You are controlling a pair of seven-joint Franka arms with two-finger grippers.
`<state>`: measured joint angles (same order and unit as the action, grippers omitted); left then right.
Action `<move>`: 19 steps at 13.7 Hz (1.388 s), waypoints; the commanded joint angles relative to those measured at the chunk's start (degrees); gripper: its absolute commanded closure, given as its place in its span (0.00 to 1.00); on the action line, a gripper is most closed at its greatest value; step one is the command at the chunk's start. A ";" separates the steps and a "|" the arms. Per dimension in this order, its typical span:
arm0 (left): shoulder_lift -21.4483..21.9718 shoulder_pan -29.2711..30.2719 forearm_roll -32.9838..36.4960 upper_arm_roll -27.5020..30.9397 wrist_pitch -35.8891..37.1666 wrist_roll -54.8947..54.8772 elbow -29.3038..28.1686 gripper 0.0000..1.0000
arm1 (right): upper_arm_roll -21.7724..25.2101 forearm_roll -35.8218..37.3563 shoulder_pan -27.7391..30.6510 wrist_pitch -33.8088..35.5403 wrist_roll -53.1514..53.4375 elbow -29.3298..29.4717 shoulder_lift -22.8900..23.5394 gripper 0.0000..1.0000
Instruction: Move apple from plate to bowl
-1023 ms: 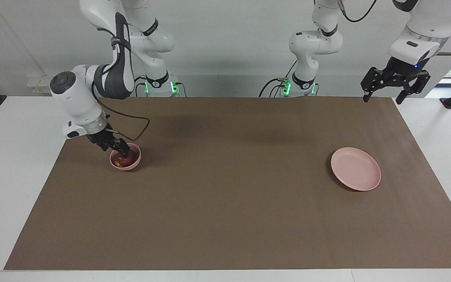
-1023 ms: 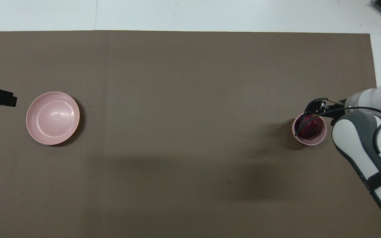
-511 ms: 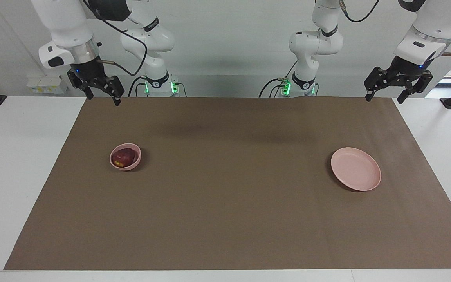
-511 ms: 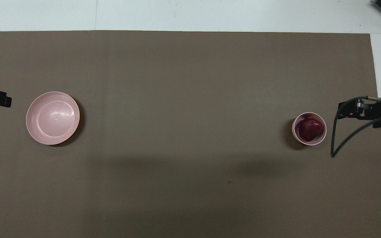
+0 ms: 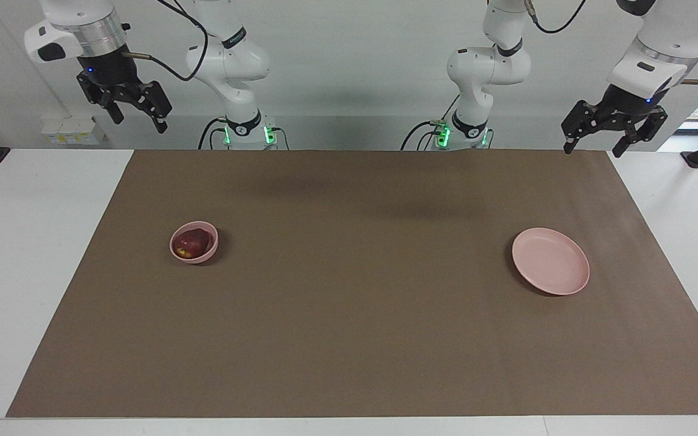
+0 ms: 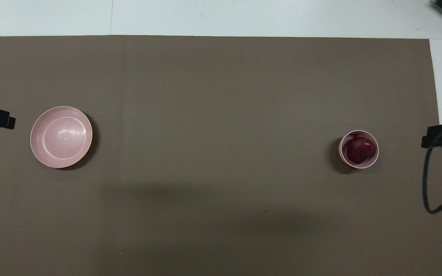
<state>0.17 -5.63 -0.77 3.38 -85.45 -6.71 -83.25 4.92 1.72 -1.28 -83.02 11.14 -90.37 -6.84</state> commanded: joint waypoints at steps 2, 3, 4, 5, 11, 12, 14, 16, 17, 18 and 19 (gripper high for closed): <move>1.06 -0.52 -0.55 0.66 0.81 -0.06 -0.68 0.00 | 0.96 -1.11 -0.83 -1.79 -5.50 -1.83 0.16 0.00; 1.06 -0.52 -0.55 0.66 0.81 -0.06 -0.68 0.00 | 0.96 -1.11 -0.83 -1.89 -5.51 -1.83 0.16 0.00; 1.06 -0.52 -0.55 0.66 0.81 -0.06 -0.68 0.00 | 0.96 -1.20 -1.00 -1.89 -5.25 -1.92 -0.01 0.00; 1.06 -0.52 -0.55 0.66 0.81 -0.06 -0.68 0.00 | 0.88 -1.20 -1.00 -1.54 -5.16 -1.92 0.07 0.00; 1.06 -0.52 -0.55 0.66 0.81 -0.06 -0.68 0.00 | 0.70 -1.11 -1.00 -1.45 -5.25 -1.66 0.16 0.00; 1.06 -0.52 -0.55 0.66 0.81 -0.06 -0.68 0.00 | 0.70 -1.11 -1.09 -1.45 -5.25 -1.66 0.16 0.00; 1.06 -0.52 -0.55 0.66 0.81 -0.06 -0.68 0.00 | 0.70 -1.11 -1.09 -1.45 -5.25 -1.66 0.16 0.00; 1.06 -0.52 -0.55 0.66 0.81 -0.06 -0.68 0.00 | 0.70 -1.11 -1.09 -1.45 -5.25 -1.66 0.16 0.00; 1.06 -0.52 -0.55 0.66 0.81 -0.06 -0.68 0.00 | 0.70 -1.11 -1.09 -1.45 -5.25 -1.66 0.16 0.00; 1.06 -0.52 -0.55 0.66 0.81 -0.06 -0.68 0.00 | 0.70 -1.11 -1.09 -1.45 -5.25 -1.57 0.16 0.00; 1.06 -0.52 -0.55 0.66 0.81 -0.06 -0.68 0.00 | 0.70 -1.11 -1.09 -1.45 -5.25 -1.66 0.16 0.00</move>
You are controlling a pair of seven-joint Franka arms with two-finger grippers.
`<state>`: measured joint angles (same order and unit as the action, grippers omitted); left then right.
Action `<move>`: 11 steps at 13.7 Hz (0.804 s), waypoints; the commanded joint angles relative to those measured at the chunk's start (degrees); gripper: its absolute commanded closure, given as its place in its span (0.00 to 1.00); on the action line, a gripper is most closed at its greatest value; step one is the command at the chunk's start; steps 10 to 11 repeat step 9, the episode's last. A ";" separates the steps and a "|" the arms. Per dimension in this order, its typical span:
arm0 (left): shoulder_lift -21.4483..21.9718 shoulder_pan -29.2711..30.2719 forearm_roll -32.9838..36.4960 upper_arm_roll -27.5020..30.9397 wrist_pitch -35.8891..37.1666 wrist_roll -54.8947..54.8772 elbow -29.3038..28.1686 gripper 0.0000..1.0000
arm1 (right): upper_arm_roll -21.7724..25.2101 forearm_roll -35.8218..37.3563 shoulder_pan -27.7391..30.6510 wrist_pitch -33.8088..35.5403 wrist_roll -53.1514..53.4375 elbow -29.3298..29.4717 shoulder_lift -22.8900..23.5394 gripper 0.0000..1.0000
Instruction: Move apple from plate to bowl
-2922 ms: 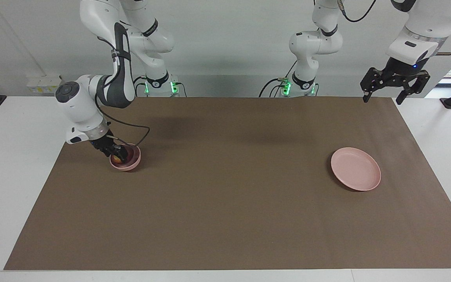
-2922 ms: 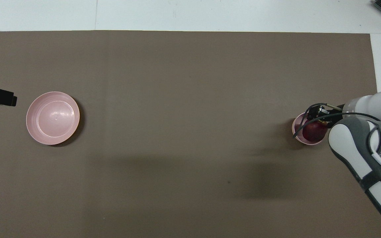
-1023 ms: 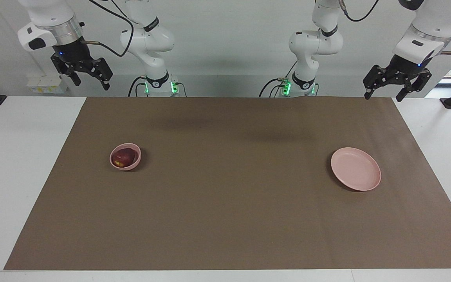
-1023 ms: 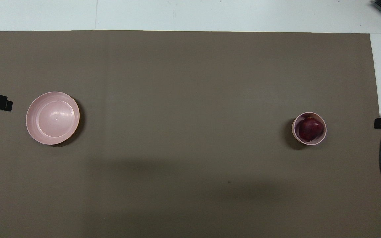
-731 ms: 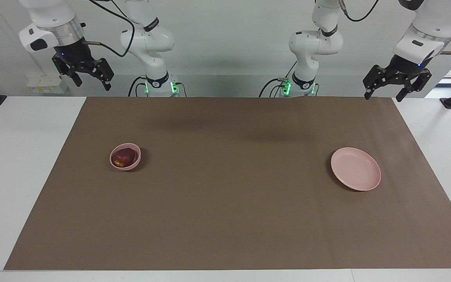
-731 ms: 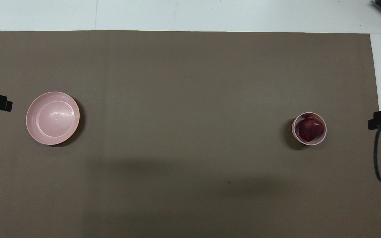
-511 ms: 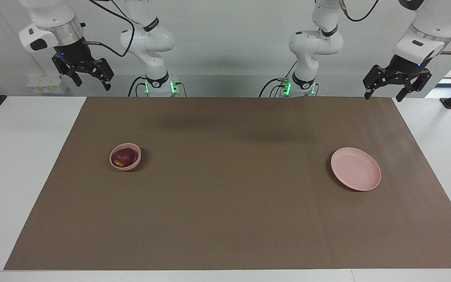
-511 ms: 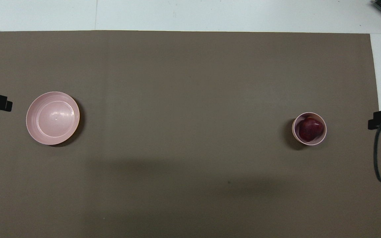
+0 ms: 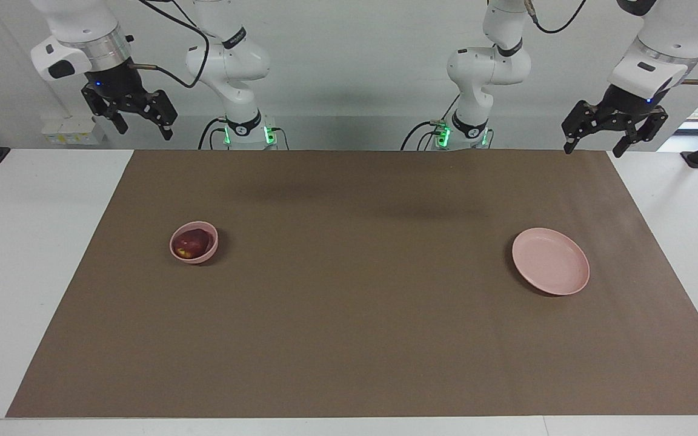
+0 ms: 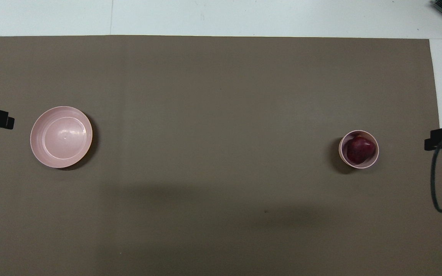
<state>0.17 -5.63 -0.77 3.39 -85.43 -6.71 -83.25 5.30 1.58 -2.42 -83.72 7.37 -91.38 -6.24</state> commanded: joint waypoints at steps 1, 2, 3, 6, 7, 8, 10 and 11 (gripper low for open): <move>1.06 -0.52 -0.55 0.65 0.79 -0.06 -0.68 0.00 | 0.32 -0.96 0.05 -0.74 -1.48 -0.55 -0.44 0.00; 1.06 -0.52 -0.55 0.65 0.79 -0.06 -0.68 0.00 | 0.32 -0.96 0.05 -0.74 -1.48 -0.55 -0.44 0.00; 1.06 -0.52 -0.55 0.65 0.79 -0.06 -0.68 0.00 | 0.32 -0.96 0.05 -0.74 -1.48 -0.64 -0.44 0.00; 1.06 -0.52 -0.55 0.65 0.79 -0.06 -0.68 0.00 | 0.32 -0.96 0.05 -0.74 -1.48 -0.55 -0.44 0.00; 1.06 -0.52 -0.55 0.65 0.53 -0.06 -0.68 0.00 | 0.32 -0.96 0.05 -0.74 -1.48 -0.55 -0.44 0.00; 1.06 -0.61 -0.55 0.65 0.88 0.03 -0.77 0.00 | 0.32 -0.96 0.05 -0.74 -1.48 -0.64 -0.44 0.00; 1.23 -0.52 -0.46 0.65 0.62 -0.23 -1.21 0.00 | 0.32 -0.96 0.05 -0.74 -1.48 -0.64 -0.44 0.00; 1.23 -0.52 -0.46 0.65 0.62 -0.23 -1.21 0.00 | 0.32 -0.96 0.05 -0.74 -1.48 -0.64 -0.44 0.00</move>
